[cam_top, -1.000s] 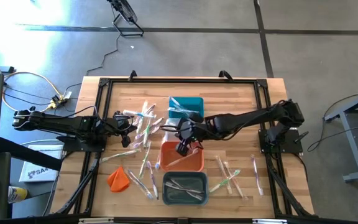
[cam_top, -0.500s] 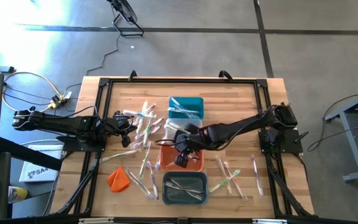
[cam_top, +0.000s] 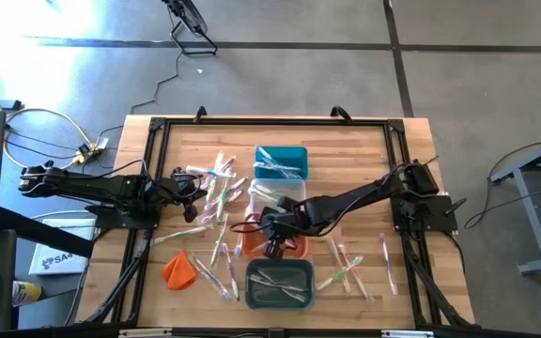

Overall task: Pick & Place Toothbrushes
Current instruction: Put the orange toothbrush into the orange bin

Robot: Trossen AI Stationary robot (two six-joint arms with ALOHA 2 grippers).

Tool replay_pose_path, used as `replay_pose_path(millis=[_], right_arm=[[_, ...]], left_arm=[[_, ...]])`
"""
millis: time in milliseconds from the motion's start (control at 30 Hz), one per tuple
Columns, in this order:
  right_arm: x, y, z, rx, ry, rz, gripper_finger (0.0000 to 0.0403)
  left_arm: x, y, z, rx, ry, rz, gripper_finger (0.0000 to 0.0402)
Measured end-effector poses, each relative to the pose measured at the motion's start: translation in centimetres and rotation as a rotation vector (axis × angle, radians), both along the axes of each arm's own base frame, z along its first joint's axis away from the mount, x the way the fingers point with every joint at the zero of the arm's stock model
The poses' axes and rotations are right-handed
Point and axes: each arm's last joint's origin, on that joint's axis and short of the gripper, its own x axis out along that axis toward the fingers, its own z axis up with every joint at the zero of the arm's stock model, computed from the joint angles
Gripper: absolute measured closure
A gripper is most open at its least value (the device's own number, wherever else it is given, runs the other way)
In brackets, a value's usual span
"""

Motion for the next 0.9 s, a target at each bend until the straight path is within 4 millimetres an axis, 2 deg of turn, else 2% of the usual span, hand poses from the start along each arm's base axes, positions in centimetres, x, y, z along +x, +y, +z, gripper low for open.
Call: replay_pose_path(millis=[900], right_arm=[[-0.08, 0.08, -0.07, 0.005, 0.018, 0.067, 0.0400]], left_arm=[[0.00, 0.00, 0.00, 0.000, 0.000, 0.000, 0.0401]])
